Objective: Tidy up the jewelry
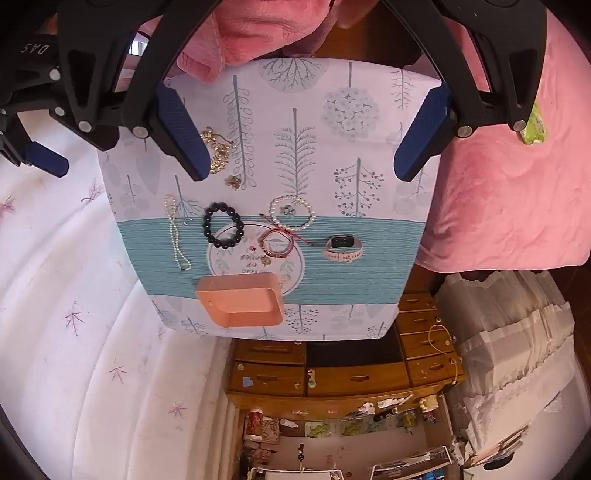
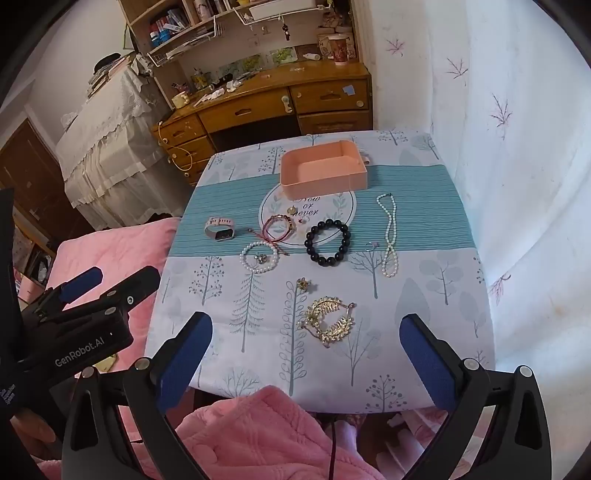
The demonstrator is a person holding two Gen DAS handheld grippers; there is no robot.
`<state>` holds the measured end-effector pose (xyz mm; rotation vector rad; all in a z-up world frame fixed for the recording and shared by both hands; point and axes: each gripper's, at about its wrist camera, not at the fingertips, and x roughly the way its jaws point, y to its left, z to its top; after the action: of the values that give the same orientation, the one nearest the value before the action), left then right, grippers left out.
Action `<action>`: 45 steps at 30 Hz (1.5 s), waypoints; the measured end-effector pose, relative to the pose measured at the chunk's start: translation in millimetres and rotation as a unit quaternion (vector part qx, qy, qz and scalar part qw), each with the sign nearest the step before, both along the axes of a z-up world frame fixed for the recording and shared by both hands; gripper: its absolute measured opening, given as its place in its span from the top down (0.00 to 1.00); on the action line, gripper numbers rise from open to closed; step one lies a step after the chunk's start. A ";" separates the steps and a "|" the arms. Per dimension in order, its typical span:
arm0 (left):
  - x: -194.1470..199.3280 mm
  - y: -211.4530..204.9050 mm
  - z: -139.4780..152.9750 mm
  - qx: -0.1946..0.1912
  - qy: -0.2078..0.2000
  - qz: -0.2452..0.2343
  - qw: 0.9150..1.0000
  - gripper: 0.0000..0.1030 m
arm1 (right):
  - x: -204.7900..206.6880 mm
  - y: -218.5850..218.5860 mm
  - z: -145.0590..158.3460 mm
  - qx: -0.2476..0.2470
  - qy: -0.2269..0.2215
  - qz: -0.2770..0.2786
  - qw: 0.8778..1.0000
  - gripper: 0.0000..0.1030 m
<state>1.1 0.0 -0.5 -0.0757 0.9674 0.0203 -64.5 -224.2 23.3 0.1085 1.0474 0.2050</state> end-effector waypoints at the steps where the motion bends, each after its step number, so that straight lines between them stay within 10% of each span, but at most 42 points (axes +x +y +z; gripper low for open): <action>1: 0.7 -0.6 -0.6 -0.001 0.001 -0.006 1.000 0.04 | 0.8 -1.6 0.1 -0.002 0.002 -0.001 1.000 0.00; 45: 0.9 -18.7 -1.5 0.030 0.001 -0.018 0.999 0.04 | 6.6 -2.1 -8.6 -0.003 0.011 0.001 1.000 0.00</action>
<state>2.0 -18.7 -2.0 -0.0028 0.9695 0.0164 -58.0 -226.2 14.7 0.1045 1.0697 0.2030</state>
